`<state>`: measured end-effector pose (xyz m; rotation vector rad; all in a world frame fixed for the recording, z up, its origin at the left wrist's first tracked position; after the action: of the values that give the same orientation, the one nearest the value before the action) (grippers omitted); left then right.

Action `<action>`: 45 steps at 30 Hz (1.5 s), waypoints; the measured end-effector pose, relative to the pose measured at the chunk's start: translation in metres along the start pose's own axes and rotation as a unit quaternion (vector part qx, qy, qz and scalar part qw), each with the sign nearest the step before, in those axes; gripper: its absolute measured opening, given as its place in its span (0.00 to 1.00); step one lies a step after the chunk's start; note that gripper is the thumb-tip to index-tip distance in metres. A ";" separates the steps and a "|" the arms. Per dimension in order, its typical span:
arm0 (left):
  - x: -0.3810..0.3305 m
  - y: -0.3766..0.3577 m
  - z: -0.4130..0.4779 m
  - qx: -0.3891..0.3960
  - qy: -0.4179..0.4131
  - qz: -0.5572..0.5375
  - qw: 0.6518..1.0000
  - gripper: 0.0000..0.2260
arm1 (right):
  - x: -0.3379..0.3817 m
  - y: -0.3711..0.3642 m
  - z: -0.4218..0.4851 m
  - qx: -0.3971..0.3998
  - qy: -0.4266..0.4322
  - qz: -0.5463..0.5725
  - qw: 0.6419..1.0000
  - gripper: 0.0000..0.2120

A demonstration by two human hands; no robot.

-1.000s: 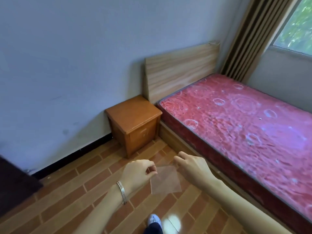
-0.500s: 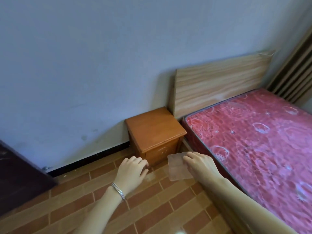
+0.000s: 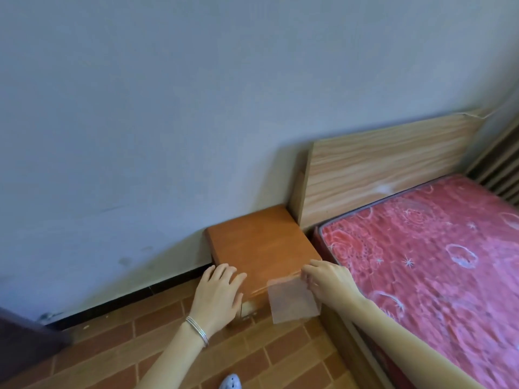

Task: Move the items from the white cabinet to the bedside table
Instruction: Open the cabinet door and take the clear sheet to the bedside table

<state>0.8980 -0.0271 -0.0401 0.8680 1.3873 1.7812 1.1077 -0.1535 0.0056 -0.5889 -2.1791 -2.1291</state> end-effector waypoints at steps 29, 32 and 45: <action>0.032 -0.169 0.281 0.114 0.107 -0.038 0.987 0.19 | -0.254 -0.077 0.353 0.099 -0.044 0.027 0.994 0.06; 0.022 -0.197 0.308 0.114 0.120 -0.042 0.985 0.19 | -0.281 -0.100 0.380 0.103 -0.043 0.038 0.993 0.07; 0.020 -0.276 0.346 0.152 0.157 -0.022 0.975 0.21 | -0.344 -0.155 0.449 0.110 -0.044 0.062 0.991 0.04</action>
<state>1.2137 0.2113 -0.2388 0.7207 1.9074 1.7533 1.4858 0.2022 -0.2675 -0.7895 -2.3128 -1.8044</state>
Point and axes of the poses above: each hand's wrist, its own z-axis towards the middle knuckle, its own y-axis out of the back of the hand, x = y × z, the point moved 3 cm from there along z, towards the middle knuckle, and after that the axes turned 13 degrees about z, right-handed, at the moved point
